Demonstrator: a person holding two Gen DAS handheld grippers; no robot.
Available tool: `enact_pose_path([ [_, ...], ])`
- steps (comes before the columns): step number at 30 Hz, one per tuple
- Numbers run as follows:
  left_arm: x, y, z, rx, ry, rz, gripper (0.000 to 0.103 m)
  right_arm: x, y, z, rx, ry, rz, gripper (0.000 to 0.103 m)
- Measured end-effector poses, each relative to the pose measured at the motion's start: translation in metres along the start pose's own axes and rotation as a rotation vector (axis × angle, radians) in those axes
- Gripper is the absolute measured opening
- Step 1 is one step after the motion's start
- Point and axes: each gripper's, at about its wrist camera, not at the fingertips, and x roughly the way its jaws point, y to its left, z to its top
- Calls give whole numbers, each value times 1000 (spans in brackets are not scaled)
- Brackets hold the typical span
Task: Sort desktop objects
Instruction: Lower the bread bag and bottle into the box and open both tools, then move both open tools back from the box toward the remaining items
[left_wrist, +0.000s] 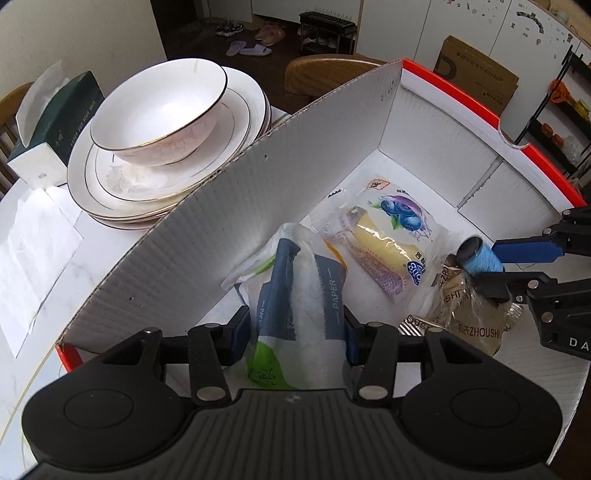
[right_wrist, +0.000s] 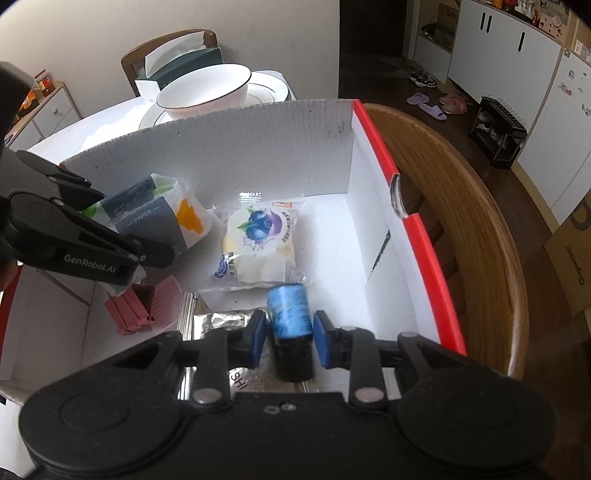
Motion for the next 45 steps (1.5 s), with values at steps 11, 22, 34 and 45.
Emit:
enact_pose_path([
  [11,-17,1,-13,-16,-58,1,67,-6,0,-2,18,-10,-8,40],
  [22,-65,0,-33,-56,-193,-20,67,-29,12,-4,-1,-59,22,60],
  [34,-126,0,-76,-144,-335,-46,70,-66,38,-9,-43,-136,75,75],
  [45,-164,17,-127,-202,-402,-18,83,-86,65,-19,-52,-189,100,87],
])
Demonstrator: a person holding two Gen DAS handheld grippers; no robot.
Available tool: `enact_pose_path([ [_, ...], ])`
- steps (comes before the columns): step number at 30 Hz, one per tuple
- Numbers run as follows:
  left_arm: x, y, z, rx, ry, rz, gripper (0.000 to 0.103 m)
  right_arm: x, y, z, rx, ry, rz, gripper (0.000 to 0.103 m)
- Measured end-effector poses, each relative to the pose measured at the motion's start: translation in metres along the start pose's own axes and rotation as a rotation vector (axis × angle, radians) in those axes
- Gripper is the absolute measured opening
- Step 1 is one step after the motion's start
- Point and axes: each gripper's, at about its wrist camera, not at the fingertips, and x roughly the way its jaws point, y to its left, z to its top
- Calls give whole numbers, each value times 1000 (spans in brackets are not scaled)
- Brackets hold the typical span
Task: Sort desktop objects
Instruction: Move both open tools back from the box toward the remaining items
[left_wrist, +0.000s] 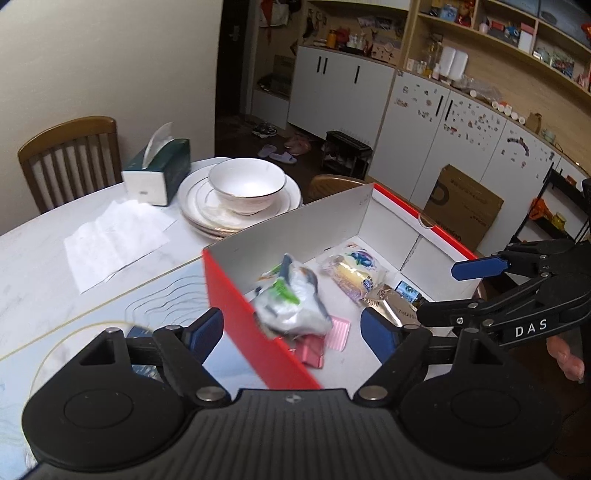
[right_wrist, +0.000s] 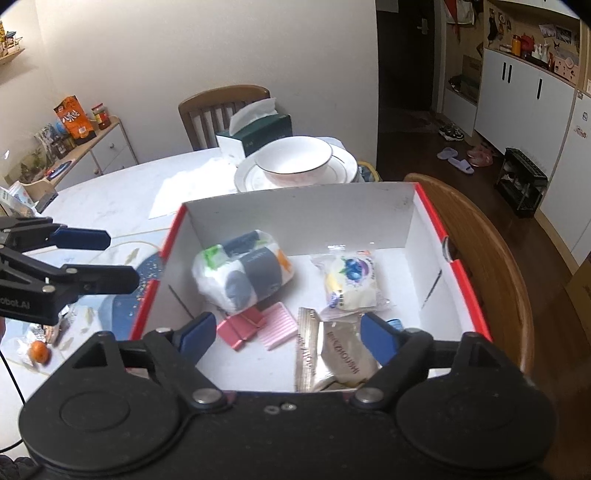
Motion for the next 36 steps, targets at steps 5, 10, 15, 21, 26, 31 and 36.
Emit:
enact_pose_path([
  [5,-20,16,-16,-26,-29,16,94,-2,18,-4,-10,-11,7,92],
  [10,-38,34,-31,-43,-42,30,103,-1,43,-7,-20,-18,15,97],
  [15,-54,58,-46,-66,-43,41,103,1,71,-10,-27,-16,26,98],
  [21,-73,89,-63,-87,-51,58,103,3,103,-13,-30,-15,35,100],
  [26,-84,116,-78,-96,-53,77,103,7,130,-18,-34,-12,30,100],
  [31,-92,141,-92,-99,-44,92,103,11,156,-24,-41,-5,26,100],
  [36,-96,167,-112,-97,-23,108,103,19,180,-28,-49,5,20,100],
])
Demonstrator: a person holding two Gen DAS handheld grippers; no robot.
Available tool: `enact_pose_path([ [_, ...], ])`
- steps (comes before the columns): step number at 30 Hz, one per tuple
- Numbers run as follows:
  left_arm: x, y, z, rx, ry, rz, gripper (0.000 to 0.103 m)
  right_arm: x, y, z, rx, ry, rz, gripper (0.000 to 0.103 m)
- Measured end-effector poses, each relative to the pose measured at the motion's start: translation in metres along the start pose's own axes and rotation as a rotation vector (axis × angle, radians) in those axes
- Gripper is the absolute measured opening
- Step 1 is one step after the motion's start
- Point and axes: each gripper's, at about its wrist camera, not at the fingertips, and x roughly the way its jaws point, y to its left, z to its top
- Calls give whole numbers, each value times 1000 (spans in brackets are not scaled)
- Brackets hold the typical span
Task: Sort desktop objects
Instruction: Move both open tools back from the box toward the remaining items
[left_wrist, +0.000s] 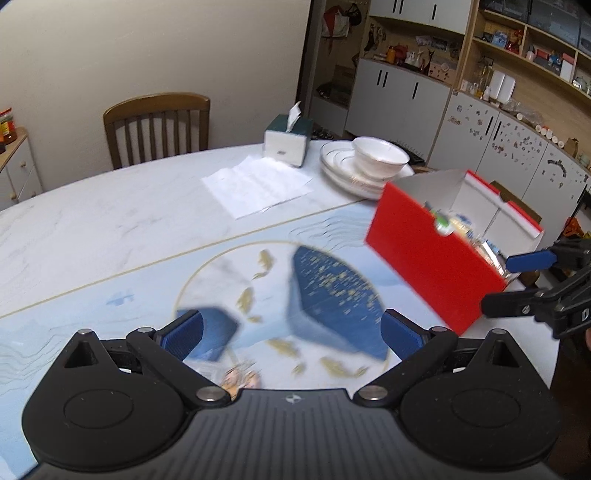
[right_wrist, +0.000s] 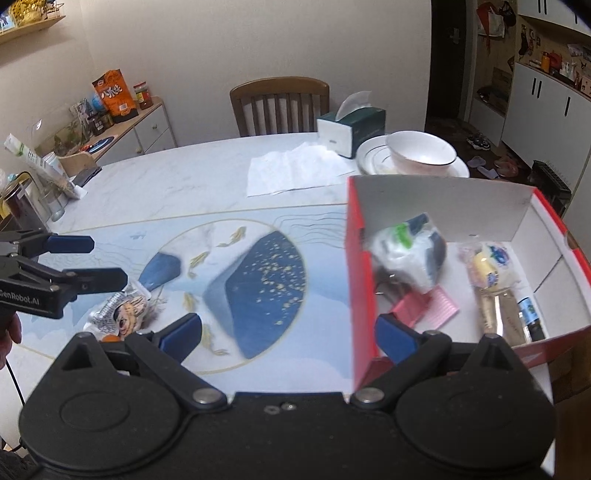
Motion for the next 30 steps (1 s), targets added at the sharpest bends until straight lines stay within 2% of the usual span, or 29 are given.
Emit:
enact_pose_path([
  [17,6,68,-45,-24,98,30,103,34,69,-7,-43,63,25,100],
  [25,-4,75,-77,6,130,1,103,48,101,-12,-70,89,59,100],
  [30,-3,69,-98,-9,160,25,103,59,119,-16,-71,109,70,99],
])
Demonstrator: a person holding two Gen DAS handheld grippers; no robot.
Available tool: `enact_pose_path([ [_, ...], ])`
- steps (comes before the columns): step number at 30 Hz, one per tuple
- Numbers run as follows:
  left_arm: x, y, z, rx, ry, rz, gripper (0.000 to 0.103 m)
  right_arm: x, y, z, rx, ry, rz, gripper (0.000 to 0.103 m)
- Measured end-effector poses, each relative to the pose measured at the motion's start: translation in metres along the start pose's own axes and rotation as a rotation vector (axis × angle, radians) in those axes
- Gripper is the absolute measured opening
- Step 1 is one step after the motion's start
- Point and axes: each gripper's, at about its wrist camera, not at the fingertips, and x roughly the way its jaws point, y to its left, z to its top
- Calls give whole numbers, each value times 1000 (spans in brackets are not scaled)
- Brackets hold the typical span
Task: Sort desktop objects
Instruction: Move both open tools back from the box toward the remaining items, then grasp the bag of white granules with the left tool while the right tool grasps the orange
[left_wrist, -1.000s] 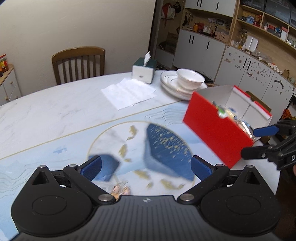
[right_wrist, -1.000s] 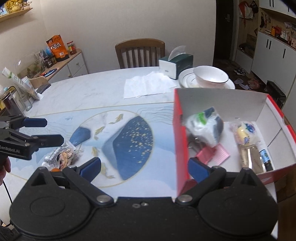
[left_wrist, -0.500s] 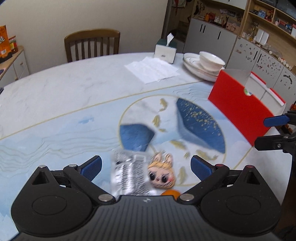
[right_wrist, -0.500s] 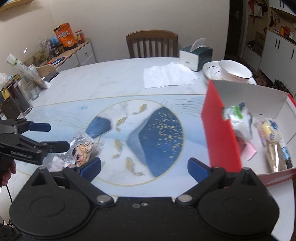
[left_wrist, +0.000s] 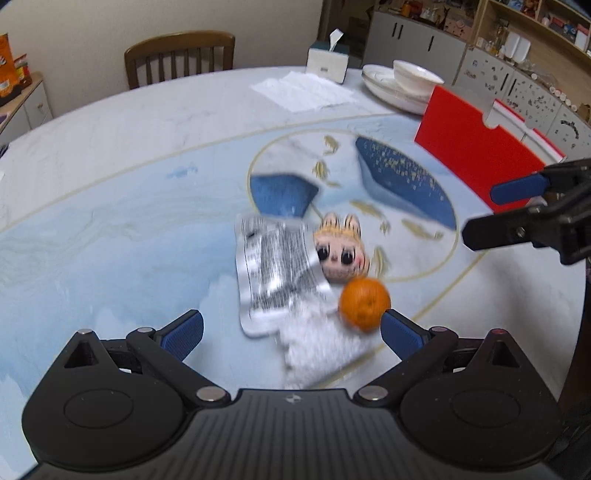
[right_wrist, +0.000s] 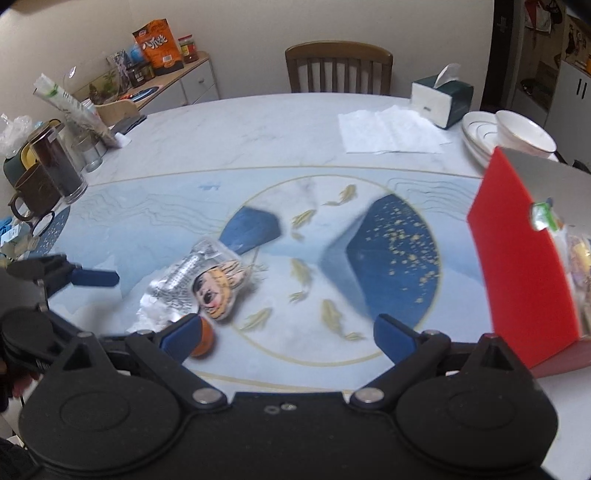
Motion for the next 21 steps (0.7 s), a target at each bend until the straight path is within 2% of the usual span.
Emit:
enact_pose_path([
  [5,4,-7,-11,-29,10,6,103,15,15,-1,7,23,11,98],
  [18,7,-14,-22,-18,-33,68,102,51,55,-2,-45,84,35,89],
  [21,8,-15,-22,-10,-29,67,98,57,59,-2,-54,93,36,85],
])
